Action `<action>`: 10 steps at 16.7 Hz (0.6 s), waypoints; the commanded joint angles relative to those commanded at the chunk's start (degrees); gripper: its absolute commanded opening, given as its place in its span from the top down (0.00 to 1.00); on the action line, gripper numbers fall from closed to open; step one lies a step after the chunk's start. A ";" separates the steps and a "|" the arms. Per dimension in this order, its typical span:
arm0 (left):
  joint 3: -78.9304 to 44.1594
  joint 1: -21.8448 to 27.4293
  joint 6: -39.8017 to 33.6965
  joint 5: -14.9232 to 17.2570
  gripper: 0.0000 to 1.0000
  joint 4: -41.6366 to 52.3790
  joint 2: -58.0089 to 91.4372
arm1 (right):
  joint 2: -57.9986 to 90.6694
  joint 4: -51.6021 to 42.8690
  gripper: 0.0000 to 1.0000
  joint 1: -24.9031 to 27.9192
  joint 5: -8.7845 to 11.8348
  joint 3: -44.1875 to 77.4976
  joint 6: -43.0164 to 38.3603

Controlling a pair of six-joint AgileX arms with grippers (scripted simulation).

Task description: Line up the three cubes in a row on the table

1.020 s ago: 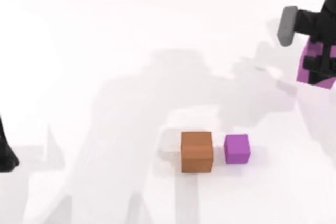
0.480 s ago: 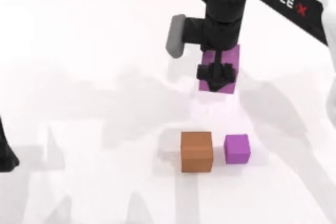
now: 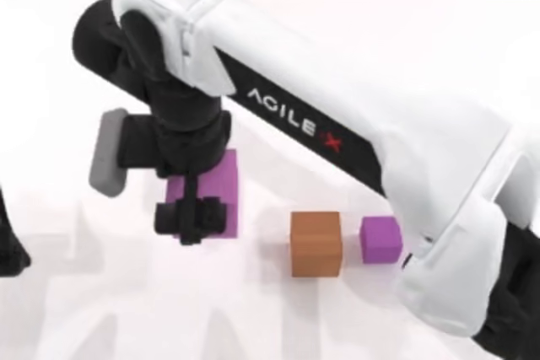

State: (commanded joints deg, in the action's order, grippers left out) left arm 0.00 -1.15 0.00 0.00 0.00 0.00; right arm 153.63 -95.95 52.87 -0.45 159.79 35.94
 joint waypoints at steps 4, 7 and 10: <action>0.00 0.00 0.00 0.00 0.00 0.00 0.00 | 0.23 -0.26 1.00 0.43 0.00 0.43 -0.32; 0.00 0.00 0.00 0.00 0.00 0.00 0.00 | -0.28 0.65 1.00 0.27 0.06 -0.52 -0.39; 0.00 0.00 0.00 0.00 0.00 0.00 0.00 | -1.99 5.14 1.00 0.21 0.09 -6.21 -0.43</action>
State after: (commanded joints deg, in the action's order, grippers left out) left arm 0.00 -1.15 0.00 0.00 0.00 0.00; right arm 151.64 -90.81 53.08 -0.36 153.58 35.51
